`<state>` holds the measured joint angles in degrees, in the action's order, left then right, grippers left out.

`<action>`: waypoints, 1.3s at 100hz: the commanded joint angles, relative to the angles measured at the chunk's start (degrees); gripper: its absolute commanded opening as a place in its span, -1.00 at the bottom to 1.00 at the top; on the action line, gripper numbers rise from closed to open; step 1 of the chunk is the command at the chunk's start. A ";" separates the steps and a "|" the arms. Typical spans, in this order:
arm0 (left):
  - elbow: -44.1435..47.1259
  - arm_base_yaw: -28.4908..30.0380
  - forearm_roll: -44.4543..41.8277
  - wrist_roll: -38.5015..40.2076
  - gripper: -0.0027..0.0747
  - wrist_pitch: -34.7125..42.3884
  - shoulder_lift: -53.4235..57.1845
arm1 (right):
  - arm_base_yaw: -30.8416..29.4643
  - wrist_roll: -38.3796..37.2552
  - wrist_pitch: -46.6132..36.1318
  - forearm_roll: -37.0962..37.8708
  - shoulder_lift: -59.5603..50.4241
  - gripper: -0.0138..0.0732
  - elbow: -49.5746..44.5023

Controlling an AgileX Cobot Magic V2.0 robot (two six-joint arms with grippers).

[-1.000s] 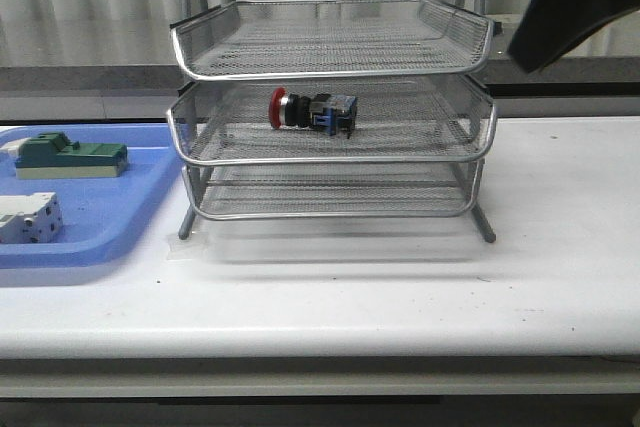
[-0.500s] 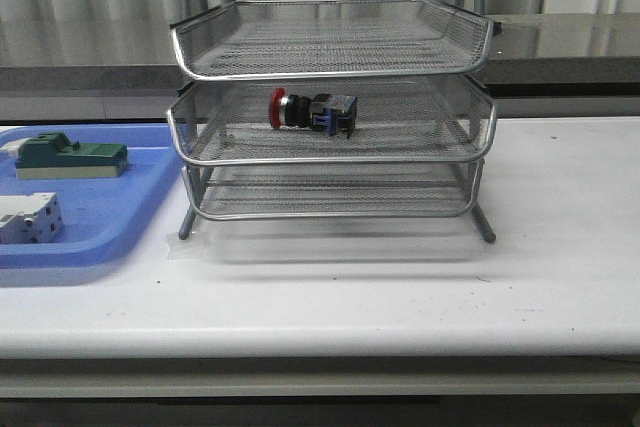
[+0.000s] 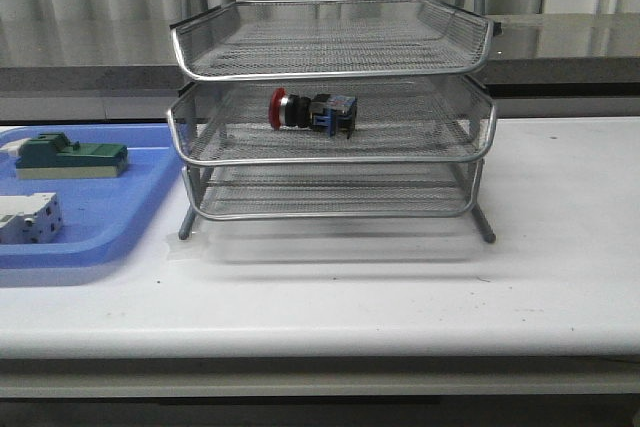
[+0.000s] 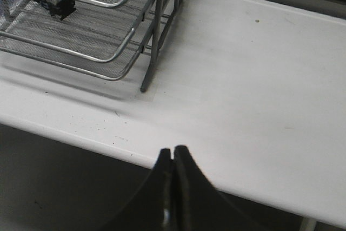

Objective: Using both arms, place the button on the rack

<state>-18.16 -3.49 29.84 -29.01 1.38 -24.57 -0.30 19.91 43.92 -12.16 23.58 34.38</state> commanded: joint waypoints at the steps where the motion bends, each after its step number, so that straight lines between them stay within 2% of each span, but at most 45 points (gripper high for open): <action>1: -1.73 0.16 0.31 0.43 -0.98 4.03 -0.08 | -0.29 -0.10 -3.19 -0.64 -0.07 -0.82 1.26; 59: -1.73 0.16 0.31 0.43 -0.98 4.03 -0.08 | -0.29 -0.04 -3.80 -0.64 -0.07 -0.82 1.26; 73: -1.73 0.16 0.31 0.43 -0.98 4.03 -0.08 | -0.29 -0.08 -6.65 -1.55 -0.07 -0.82 0.53; 90: -1.73 0.16 0.31 0.43 -0.98 4.03 -0.08 | -0.29 -0.75 -15.37 -1.91 -1.07 -0.82 -3.90; 100: -1.73 0.16 0.31 0.43 -0.98 4.03 -0.08 | -0.29 -3.89 -20.94 -0.42 -3.24 -0.82 -8.56; 111: -1.73 0.16 0.31 0.43 -0.98 4.03 -0.08 | -0.06 -11.68 -26.24 3.94 -6.99 -0.82 -13.72; 119: -1.73 0.16 0.31 0.43 -0.98 4.03 -0.08 | 0.82 -17.53 -28.82 8.33 -9.83 -0.82 -17.65; 130: -1.73 0.16 0.31 0.43 -0.98 4.03 -0.08 | 2.48 -21.32 -31.75 11.42 -13.85 -0.82 -22.31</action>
<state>-18.16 -3.49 29.84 -29.01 1.38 -24.57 1.04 2.28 19.76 -3.90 11.92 13.75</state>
